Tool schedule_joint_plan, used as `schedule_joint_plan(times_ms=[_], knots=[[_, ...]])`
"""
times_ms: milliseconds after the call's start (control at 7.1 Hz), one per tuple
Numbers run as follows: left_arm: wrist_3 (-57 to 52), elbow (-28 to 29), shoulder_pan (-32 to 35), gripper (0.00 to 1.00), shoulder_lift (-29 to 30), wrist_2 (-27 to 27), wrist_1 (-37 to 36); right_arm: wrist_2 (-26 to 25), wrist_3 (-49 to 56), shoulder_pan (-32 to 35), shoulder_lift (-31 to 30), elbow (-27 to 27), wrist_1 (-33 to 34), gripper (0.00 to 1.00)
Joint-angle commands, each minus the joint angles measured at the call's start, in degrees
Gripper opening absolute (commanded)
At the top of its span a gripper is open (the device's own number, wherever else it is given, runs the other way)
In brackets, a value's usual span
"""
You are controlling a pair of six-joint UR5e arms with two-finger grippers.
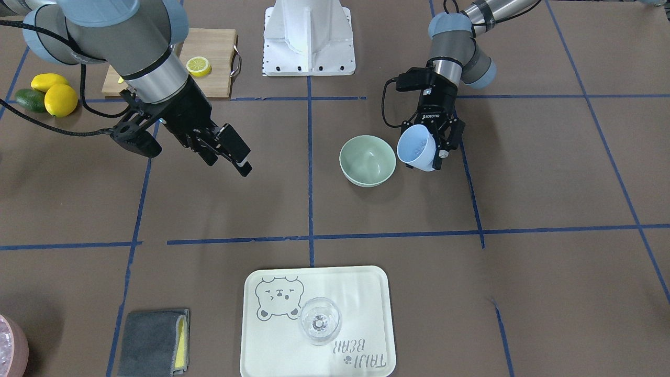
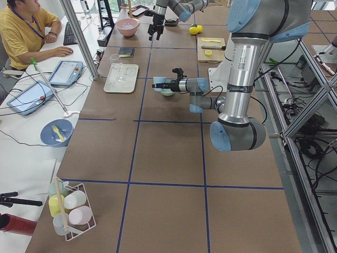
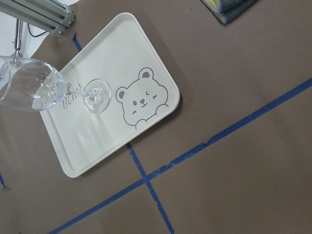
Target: Pour ice into bowl
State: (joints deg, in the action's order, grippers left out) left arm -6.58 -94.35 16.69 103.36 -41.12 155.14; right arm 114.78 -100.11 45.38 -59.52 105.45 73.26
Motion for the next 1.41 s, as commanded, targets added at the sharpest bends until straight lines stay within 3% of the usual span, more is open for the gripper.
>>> schedule_joint_plan(times_ms=[0, 141, 563, 845, 1268], knots=[[-16.7, -0.5, -0.2, 0.0, 0.4, 0.0, -1.6, 0.0, 0.1, 0.2, -0.3, -0.1, 0.0, 1.0], [-24.8, -0.3, -0.2, 0.0, 0.4, 0.1, -2.1, 0.0, 0.3, 0.2, -0.4, -0.1, 0.0, 1.0], [-35.7, -2.0, -0.6, 0.0, 1.7, 0.1, -14.4, 0.0, 0.3, 0.3, -0.6, 0.0, -0.1, 1.0], [-43.9, -2.1, -0.9, 0.0, 1.8, 0.2, -14.5, -0.3, 0.3, 0.3, -0.7, 0.0, 0.0, 1.0], [-51.5, -2.5, -4.5, 0.0, 1.7, 6.0, -15.0, 0.3, 0.3, 1.0, -3.7, 0.5, 0.0, 1.0]])
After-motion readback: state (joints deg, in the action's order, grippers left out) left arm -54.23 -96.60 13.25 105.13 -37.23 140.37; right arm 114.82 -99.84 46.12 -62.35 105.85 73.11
